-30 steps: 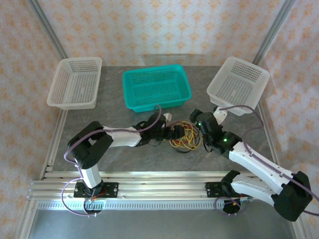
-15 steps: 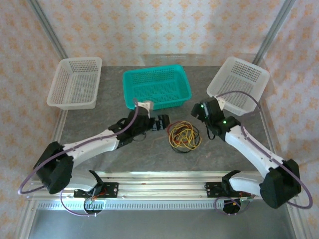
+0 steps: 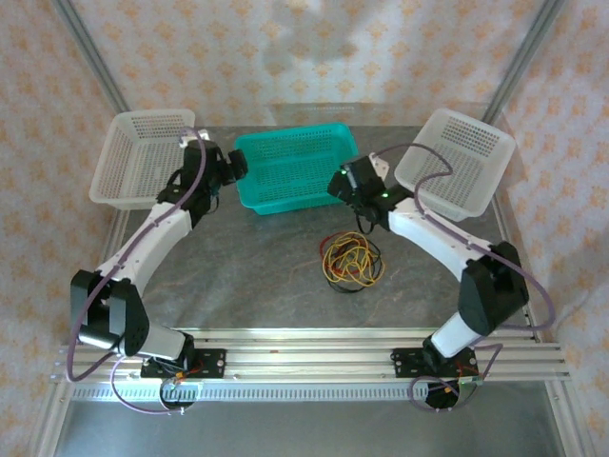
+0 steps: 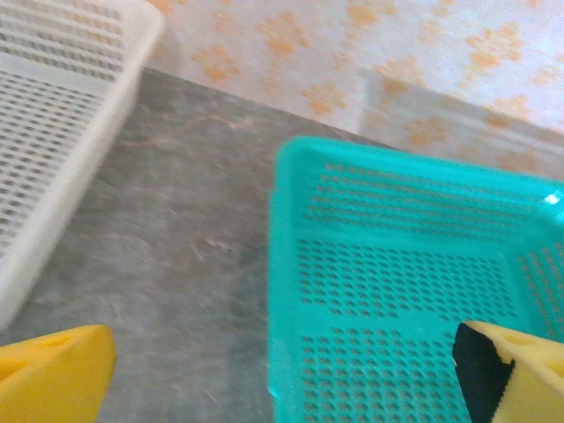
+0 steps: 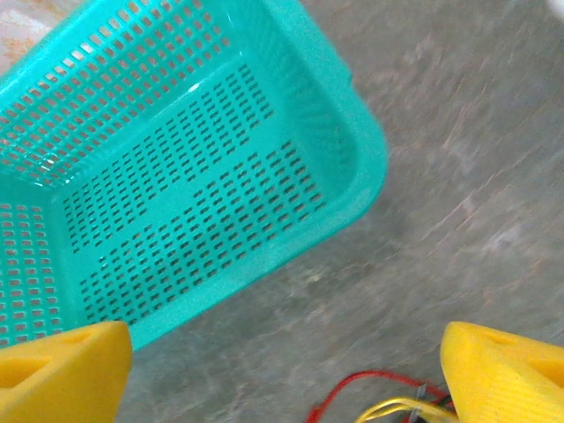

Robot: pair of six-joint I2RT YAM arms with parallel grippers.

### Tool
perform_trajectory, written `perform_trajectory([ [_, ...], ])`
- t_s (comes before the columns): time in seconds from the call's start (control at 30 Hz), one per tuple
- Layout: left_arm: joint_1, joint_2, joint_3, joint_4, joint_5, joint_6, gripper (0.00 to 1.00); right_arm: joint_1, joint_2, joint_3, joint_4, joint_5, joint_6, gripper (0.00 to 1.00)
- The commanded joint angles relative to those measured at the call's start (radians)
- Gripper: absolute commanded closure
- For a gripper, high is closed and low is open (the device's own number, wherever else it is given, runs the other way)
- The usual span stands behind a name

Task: Untangle the cables

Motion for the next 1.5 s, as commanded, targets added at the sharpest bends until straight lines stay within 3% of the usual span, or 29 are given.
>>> perform_trajectory([
  [0.0,0.061,0.055,0.087,-0.076,-0.009,0.063,0.01,0.024,0.083,0.052,-0.015,0.058,0.239,0.11],
  [0.2,0.167,0.157,0.202,-0.076,0.060,0.048,0.01,0.076,0.185,0.101,0.037,0.109,0.381,0.12],
  [0.6,0.226,0.235,0.260,-0.084,0.054,0.055,0.00,0.165,0.371,0.335,-0.075,0.260,0.528,0.09],
  [1.0,0.272,0.260,0.254,-0.092,0.083,0.071,0.01,0.186,0.512,0.487,-0.182,0.303,0.508,0.23],
  [1.33,0.272,0.272,0.276,-0.116,0.103,0.091,0.01,0.180,0.573,0.556,-0.203,0.312,0.446,0.48],
  [1.47,0.273,0.277,0.284,-0.131,0.093,0.119,0.02,0.164,0.583,0.574,-0.212,0.309,0.393,0.51],
])
